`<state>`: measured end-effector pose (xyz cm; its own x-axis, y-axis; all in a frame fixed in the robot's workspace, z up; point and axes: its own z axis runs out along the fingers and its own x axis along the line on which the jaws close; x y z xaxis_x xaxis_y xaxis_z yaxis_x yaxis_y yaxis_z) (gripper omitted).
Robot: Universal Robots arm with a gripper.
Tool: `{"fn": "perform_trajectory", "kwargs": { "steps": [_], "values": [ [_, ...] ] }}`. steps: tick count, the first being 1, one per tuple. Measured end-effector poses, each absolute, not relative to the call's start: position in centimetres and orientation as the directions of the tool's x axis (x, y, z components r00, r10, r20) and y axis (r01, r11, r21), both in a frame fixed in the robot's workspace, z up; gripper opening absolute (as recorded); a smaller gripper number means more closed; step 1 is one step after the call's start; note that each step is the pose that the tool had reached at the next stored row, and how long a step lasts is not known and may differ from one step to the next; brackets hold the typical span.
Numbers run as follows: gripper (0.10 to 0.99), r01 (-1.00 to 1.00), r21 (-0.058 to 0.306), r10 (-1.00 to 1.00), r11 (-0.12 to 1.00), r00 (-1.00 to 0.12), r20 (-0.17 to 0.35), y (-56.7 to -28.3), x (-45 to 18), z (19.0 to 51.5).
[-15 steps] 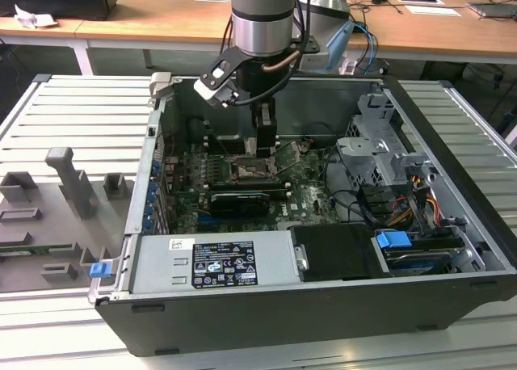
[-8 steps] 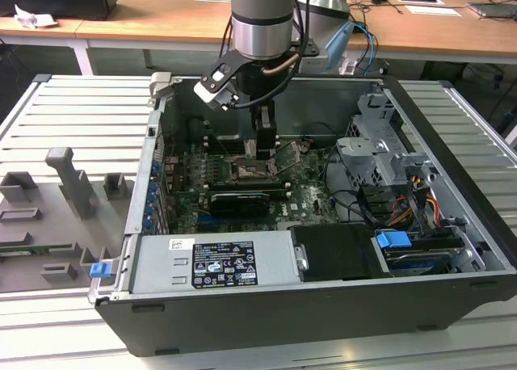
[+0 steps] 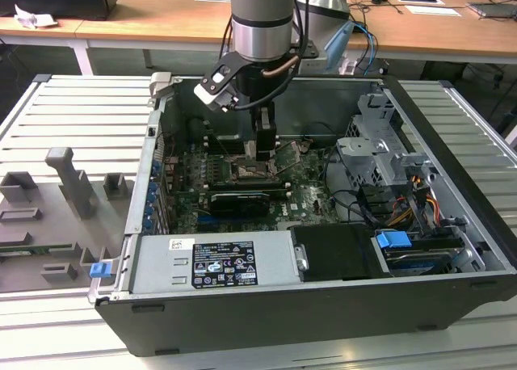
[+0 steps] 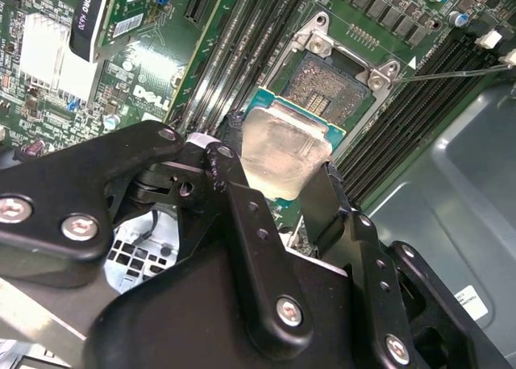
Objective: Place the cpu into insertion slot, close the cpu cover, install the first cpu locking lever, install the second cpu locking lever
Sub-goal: 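Place the cpu into insertion slot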
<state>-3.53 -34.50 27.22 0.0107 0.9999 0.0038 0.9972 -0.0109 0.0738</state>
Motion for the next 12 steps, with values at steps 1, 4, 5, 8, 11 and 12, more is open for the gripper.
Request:
{"fn": "perform_trajectory", "kwargs": {
  "steps": [1, 4, 5, 8, 11, 12],
  "values": [
    [0.529, 0.997, 0.074, 1.000, -0.011, 0.011, 0.004, -34.50, -3.53, 27.20],
    [0.529, 0.997, 0.074, 1.000, -0.011, 0.011, 0.004, -34.50, -3.53, 27.10],
    [0.529, 0.997, 0.074, 1.000, -0.012, 0.011, 0.004, -34.50, -3.53, 27.06],
    [0.529, 0.997, 0.074, 1.000, -0.012, 0.012, 0.004, -34.47, -3.54, 26.98],
    [0.529, 0.997, 0.074, 1.000, -0.014, 0.014, 0.003, -33.99, -3.54, 26.85],
    [0.529, 0.997, 0.074, 1.000, -0.014, 0.014, 0.003, -33.89, -3.53, 26.76]
  ]
}}
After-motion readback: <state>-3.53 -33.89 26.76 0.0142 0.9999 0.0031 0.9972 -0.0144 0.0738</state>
